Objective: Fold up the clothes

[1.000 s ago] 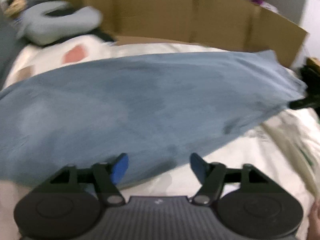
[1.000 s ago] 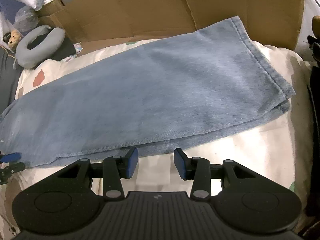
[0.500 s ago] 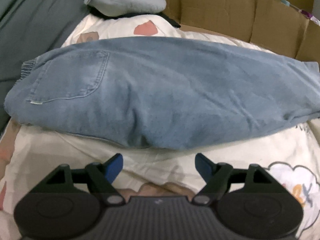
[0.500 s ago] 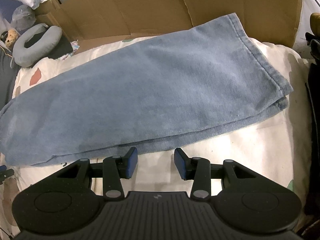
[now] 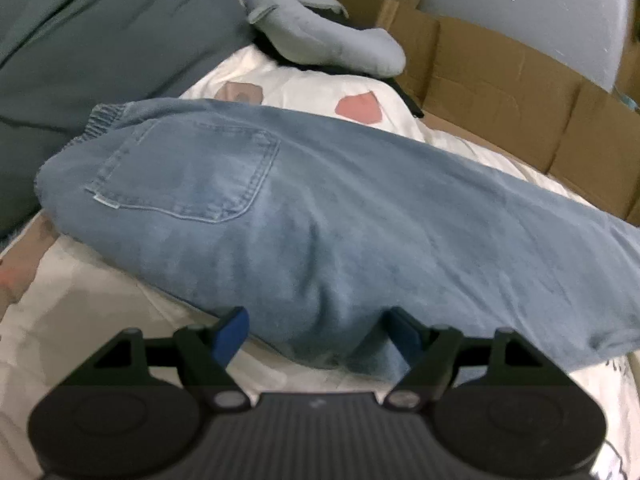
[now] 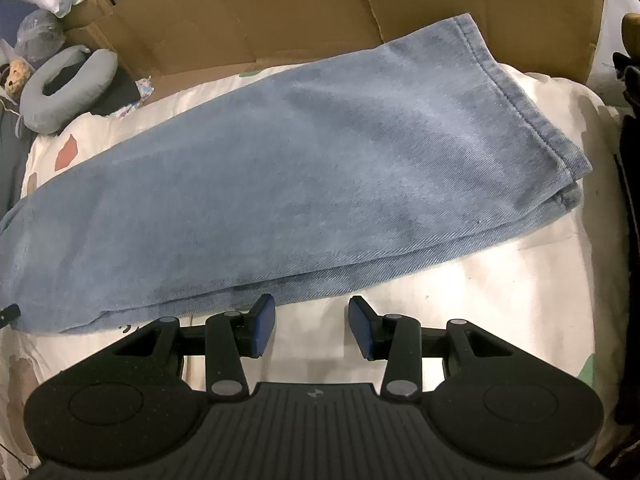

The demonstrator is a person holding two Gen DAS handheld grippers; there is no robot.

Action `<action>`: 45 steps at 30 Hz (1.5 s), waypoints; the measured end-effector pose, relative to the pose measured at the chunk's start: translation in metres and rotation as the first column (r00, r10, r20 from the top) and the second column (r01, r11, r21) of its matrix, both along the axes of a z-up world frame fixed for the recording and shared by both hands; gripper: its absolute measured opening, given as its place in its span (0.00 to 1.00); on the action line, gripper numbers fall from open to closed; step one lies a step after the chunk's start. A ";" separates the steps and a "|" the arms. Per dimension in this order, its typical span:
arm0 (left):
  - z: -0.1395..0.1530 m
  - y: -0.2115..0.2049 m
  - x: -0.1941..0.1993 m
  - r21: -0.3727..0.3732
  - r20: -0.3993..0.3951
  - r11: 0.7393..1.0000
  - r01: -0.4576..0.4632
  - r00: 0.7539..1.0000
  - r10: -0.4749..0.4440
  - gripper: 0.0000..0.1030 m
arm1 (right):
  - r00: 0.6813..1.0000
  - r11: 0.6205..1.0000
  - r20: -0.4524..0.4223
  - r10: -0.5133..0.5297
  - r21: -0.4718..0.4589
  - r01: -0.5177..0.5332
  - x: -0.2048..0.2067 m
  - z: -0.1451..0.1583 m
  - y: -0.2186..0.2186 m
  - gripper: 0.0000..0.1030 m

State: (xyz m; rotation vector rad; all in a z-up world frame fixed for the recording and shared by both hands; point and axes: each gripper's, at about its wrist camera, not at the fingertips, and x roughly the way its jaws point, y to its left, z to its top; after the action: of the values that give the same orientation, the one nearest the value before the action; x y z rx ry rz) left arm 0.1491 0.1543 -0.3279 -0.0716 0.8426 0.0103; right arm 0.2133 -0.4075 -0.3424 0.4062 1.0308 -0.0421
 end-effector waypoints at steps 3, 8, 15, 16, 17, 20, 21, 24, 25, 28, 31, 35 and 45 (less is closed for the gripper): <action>-0.001 0.000 -0.008 0.010 -0.010 0.999 0.032 0.999 -0.032 0.76 | 1.000 1.000 -0.001 0.002 -0.002 -0.002 0.000 0.000 -0.001 0.46; -0.014 -0.003 -0.020 0.065 -0.064 0.995 0.074 0.996 -0.070 0.76 | 1.000 1.000 -0.009 -0.014 0.002 0.014 -0.001 -0.002 -0.004 0.46; -0.021 -0.005 -0.009 0.077 -0.079 0.995 0.062 0.995 -0.056 0.74 | 1.000 1.000 -0.008 -0.007 -0.001 0.007 -0.002 -0.003 -0.002 0.46; -0.017 -0.004 -0.009 0.062 -0.061 0.996 0.056 0.997 -0.053 0.74 | 1.000 1.000 -0.007 -0.006 -0.001 0.006 -0.002 -0.003 -0.002 0.46; -0.013 -0.002 -0.010 0.047 -0.039 0.998 0.046 0.998 -0.044 0.74 | 1.000 1.000 -0.007 -0.006 -0.001 0.006 -0.002 -0.003 -0.002 0.46; -0.004 0.002 -0.008 0.029 0.020 1.000 -0.001 1.000 0.001 0.75 | 1.000 1.000 -0.011 -0.010 0.004 0.010 -0.002 -0.005 -0.002 0.46; -0.003 0.003 -0.006 0.022 0.031 1.000 -0.017 0.999 0.017 0.75 | 1.000 1.000 -0.013 -0.010 0.003 0.010 -0.002 -0.005 -0.002 0.46; -0.001 0.004 0.000 -0.026 0.051 0.997 -0.067 0.996 0.068 0.74 | 1.000 1.000 -0.014 -0.004 0.000 0.004 -0.001 -0.005 -0.001 0.46; -0.001 0.003 0.001 -0.034 0.052 0.996 -0.081 0.995 0.083 0.74 | 1.000 1.000 -0.014 -0.003 0.000 0.003 -0.001 -0.005 0.000 0.46; -0.006 -0.001 0.004 -0.039 0.031 0.993 -0.107 0.994 0.108 0.75 | 1.000 1.000 -0.014 0.001 -0.003 -0.001 -0.001 -0.005 0.000 0.46; -0.021 0.002 0.010 -0.063 -0.002 0.991 -0.120 0.993 0.120 0.75 | 1.000 1.000 -0.016 -0.003 -0.002 0.003 -0.001 -0.006 0.001 0.46; -0.032 0.009 0.014 -0.075 -0.001 0.989 -0.125 0.992 0.125 0.75 | 1.000 1.000 -0.017 -0.007 -0.001 0.007 0.000 -0.006 0.002 0.46; -0.003 0.018 0.015 -0.085 -0.049 0.994 -0.067 0.997 0.063 0.20 | 1.000 1.000 -0.016 -0.017 0.009 0.017 0.000 -0.007 0.000 0.46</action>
State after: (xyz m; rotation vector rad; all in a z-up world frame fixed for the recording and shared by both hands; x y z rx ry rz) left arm 0.1641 0.1723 -0.3314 -0.1807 0.8862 0.0371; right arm 0.2131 -0.4079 -0.3491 0.4237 1.0433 -0.0558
